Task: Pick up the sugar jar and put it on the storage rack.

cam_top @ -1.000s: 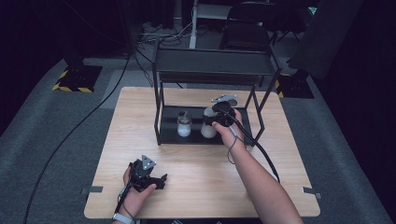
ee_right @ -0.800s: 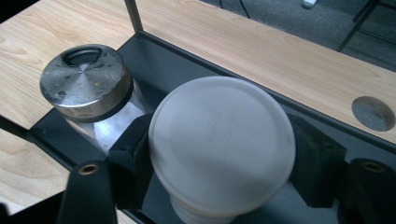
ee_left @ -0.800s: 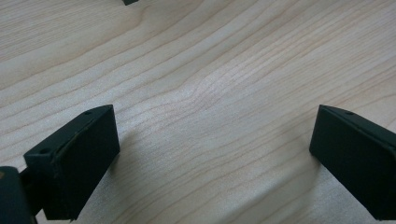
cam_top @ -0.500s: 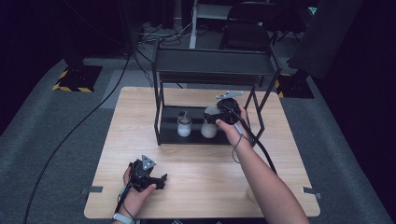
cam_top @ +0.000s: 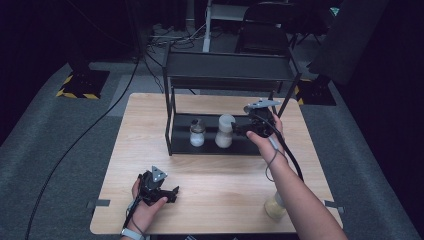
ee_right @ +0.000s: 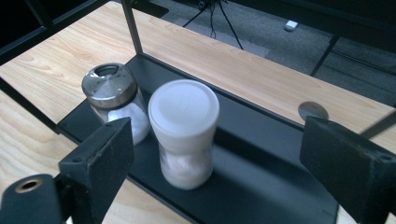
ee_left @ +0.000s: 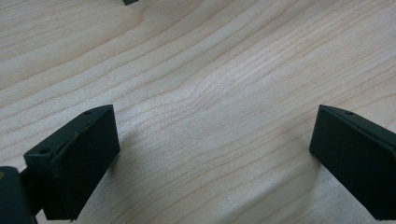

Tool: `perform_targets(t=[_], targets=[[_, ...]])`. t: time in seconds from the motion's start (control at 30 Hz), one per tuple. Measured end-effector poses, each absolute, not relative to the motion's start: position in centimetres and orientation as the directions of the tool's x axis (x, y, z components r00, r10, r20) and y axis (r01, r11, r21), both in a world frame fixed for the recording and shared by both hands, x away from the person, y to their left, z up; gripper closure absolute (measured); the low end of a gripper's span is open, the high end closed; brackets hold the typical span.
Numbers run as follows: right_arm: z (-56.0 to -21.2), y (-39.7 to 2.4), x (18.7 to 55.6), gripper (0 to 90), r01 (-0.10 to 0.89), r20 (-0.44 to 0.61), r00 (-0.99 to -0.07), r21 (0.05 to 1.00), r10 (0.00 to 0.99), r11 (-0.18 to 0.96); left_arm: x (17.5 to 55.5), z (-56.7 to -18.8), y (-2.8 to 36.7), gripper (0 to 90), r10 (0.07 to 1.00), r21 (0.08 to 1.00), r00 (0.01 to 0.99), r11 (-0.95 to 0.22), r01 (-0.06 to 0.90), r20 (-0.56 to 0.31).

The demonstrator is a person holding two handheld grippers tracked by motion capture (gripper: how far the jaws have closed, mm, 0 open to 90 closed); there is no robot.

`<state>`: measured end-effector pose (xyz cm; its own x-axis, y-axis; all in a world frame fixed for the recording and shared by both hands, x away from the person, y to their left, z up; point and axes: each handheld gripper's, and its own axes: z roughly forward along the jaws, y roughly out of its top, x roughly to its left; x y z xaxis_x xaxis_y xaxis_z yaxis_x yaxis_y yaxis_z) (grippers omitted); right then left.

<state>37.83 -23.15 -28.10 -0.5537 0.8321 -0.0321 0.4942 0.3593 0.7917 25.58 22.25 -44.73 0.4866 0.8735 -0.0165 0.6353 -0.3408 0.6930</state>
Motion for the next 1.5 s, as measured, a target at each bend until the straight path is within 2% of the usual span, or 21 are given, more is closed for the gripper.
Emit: perform_targets(t=[0.73,1.5], targets=[[-27.7,-29.1,31.4,9.3,0.506,0.009,-0.525,0.807,0.851,0.304,25.6,-44.7,22.1,1.5,0.876,0.694,0.481,-0.337,0.637,-0.017],[-28.5,-32.4,24.9,9.0,0.51,0.033,-0.502,0.818,0.864,0.266,25.6,-44.7,22.1,1.5,0.877,0.693,0.481,-0.336,0.637,-0.017]])
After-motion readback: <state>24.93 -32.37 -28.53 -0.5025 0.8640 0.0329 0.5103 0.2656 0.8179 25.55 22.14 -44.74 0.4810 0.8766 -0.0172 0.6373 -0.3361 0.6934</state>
